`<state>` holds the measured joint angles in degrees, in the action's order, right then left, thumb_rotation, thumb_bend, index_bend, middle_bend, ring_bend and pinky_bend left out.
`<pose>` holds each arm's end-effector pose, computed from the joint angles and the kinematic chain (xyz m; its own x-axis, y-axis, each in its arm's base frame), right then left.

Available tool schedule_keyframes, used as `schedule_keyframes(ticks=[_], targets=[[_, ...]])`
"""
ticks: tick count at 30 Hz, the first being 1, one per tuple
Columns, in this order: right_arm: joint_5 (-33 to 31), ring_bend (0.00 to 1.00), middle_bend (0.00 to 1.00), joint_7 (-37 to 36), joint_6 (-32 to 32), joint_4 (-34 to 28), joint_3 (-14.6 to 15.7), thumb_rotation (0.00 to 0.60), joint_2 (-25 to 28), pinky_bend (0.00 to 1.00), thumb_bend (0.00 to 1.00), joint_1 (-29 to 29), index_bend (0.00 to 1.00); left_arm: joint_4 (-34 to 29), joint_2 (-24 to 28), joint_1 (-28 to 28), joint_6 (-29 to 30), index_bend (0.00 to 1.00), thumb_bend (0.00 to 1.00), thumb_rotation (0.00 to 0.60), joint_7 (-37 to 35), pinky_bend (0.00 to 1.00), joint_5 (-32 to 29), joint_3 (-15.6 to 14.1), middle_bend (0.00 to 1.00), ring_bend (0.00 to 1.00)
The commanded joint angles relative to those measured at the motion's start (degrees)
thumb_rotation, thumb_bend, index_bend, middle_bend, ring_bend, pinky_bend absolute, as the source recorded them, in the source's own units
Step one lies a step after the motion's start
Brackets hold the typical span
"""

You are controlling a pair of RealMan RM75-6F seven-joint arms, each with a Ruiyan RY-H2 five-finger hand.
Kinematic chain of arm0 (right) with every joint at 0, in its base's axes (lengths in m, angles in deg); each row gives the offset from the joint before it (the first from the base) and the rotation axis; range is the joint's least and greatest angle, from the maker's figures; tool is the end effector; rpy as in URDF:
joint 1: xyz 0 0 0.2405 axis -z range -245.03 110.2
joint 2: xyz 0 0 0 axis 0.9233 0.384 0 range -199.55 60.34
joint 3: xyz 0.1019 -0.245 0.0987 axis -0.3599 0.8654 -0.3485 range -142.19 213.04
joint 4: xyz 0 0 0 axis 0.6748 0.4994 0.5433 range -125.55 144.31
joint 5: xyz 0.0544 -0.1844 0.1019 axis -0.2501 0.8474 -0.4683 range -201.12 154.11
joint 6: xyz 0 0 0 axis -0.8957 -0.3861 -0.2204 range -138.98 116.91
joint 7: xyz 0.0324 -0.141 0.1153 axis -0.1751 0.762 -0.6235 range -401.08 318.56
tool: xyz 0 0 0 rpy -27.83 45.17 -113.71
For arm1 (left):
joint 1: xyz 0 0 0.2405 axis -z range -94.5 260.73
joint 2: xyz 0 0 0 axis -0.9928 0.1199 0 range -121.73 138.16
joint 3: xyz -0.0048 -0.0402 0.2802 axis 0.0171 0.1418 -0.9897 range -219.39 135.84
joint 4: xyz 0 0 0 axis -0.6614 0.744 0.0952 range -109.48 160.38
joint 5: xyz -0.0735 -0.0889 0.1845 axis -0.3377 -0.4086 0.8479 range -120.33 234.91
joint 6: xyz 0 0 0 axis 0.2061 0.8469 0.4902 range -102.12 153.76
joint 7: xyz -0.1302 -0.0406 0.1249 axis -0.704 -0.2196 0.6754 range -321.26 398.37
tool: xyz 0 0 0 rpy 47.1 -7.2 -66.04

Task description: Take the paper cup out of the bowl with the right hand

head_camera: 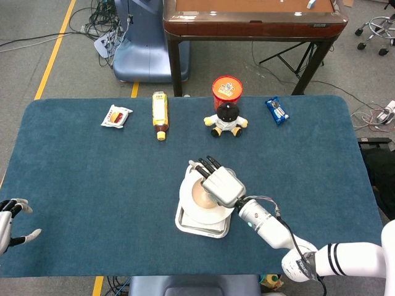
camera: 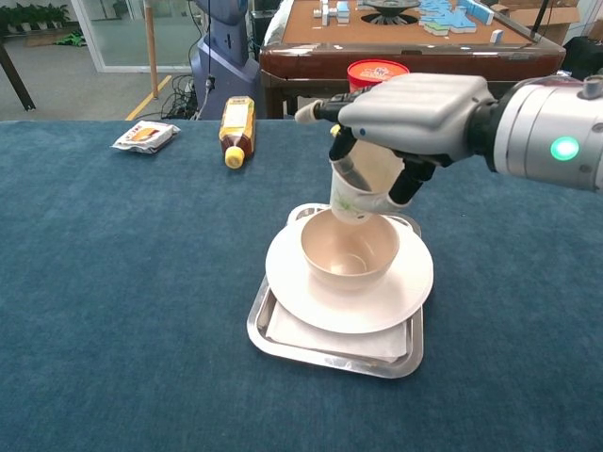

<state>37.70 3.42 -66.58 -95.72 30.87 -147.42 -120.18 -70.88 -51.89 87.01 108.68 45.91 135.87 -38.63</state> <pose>-0.0734 -0.3603 -0.0139 0.7498 -0.0636 0.6586 -0.5275 -0.6583 0.5370 -0.3559 0.2176 0.1845 0.4944 0.0583 0.8673 0.8585 0.1235 -0.4977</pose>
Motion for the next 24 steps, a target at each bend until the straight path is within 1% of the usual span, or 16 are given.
schedule_keyframes(ticks=[1,6,13,18,24], targets=[[-0.3,0.00,0.03,1.7,-1.5,-0.8,0.1,0.600,1.2,0.06,0.46,0.3,0.63,0.0,0.0,0.0,0.0,0.47,0.06,0.600,0.1,0.44,0.0,0.0,0.33,0.26],[-2.1,0.00,0.03,2.2,-3.0,-1.9,0.6,0.600,3.2,0.06,0.46,1.4,0.63,-0.1,-0.1,0.0,0.0,0.47,0.06,0.600,0.2,0.44,0.0,0.0,0.33,0.26],[-2.7,0.00,0.03,-0.6,-4.1,-2.3,1.6,0.600,6.1,0.06,0.46,3.8,0.63,-0.1,-0.1,0.0,0.0,0.47,0.06,0.600,0.4,0.44,0.0,-0.1,0.33,0.26],[-2.1,0.00,0.03,-3.7,-4.1,-1.3,2.8,0.600,7.4,0.06,0.46,5.8,0.63,0.0,-0.3,0.1,-0.3,0.47,0.06,0.600,0.8,0.44,-0.2,-0.1,0.33,0.26],[-0.7,0.00,0.03,-7.2,-3.6,0.7,4.5,0.600,7.5,0.06,0.46,8.1,0.63,0.2,-0.6,0.2,-0.6,0.47,0.06,0.600,1.4,0.44,-0.3,-0.3,0.33,0.26]])
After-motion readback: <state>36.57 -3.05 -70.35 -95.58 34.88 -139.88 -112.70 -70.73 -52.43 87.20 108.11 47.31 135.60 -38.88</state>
